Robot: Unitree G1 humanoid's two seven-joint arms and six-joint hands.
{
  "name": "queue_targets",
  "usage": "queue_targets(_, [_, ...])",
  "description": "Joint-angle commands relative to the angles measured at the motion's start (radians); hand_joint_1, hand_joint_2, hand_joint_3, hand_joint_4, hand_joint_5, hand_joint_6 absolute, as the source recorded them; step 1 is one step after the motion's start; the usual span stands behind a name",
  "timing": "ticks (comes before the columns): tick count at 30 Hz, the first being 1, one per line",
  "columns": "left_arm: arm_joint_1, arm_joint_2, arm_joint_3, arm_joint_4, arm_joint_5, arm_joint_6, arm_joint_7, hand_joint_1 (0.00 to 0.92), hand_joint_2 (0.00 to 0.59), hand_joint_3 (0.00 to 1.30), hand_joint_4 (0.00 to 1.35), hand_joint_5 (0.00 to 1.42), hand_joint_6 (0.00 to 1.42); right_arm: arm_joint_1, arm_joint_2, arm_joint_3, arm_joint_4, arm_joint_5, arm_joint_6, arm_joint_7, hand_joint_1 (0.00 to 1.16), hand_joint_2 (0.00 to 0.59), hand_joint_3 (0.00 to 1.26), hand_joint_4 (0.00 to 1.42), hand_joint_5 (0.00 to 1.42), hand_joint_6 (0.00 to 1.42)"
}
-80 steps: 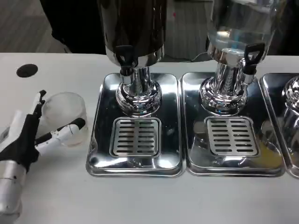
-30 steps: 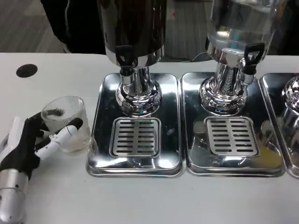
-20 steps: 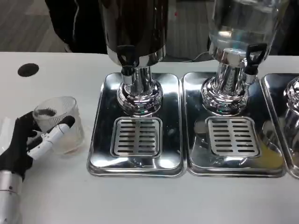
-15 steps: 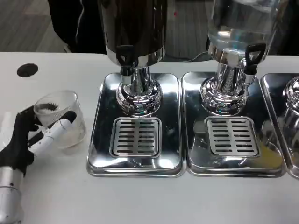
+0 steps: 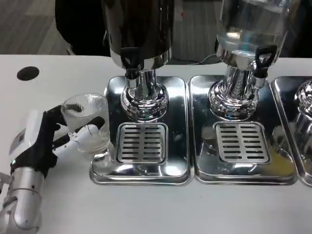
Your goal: Grasp the cup under the faucet to collect the drink, then remove the cup.
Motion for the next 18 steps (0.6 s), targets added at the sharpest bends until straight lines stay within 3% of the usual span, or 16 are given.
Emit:
queue_targets(1, [-0.035, -0.014, -0.042, -0.034, 0.04, 0.003, 0.019, 0.212, 0.196, 0.44, 0.56, 0.41, 0.43, 0.0, -0.005, -0.015, 0.004, 0.014, -0.016, 0.008, 0.36, 0.586, 0.1, 0.08, 0.0, 0.0])
queue_targets(18, [0.0, -0.029, -0.116, -0.129, 0.106, 0.012, 0.004, 0.212, 0.197, 0.45, 0.56, 0.41, 0.43, 0.005, -0.001, -0.022, 0.003, 0.025, -0.024, 0.012, 0.36, 0.586, 0.1, 0.08, 0.0, 0.0])
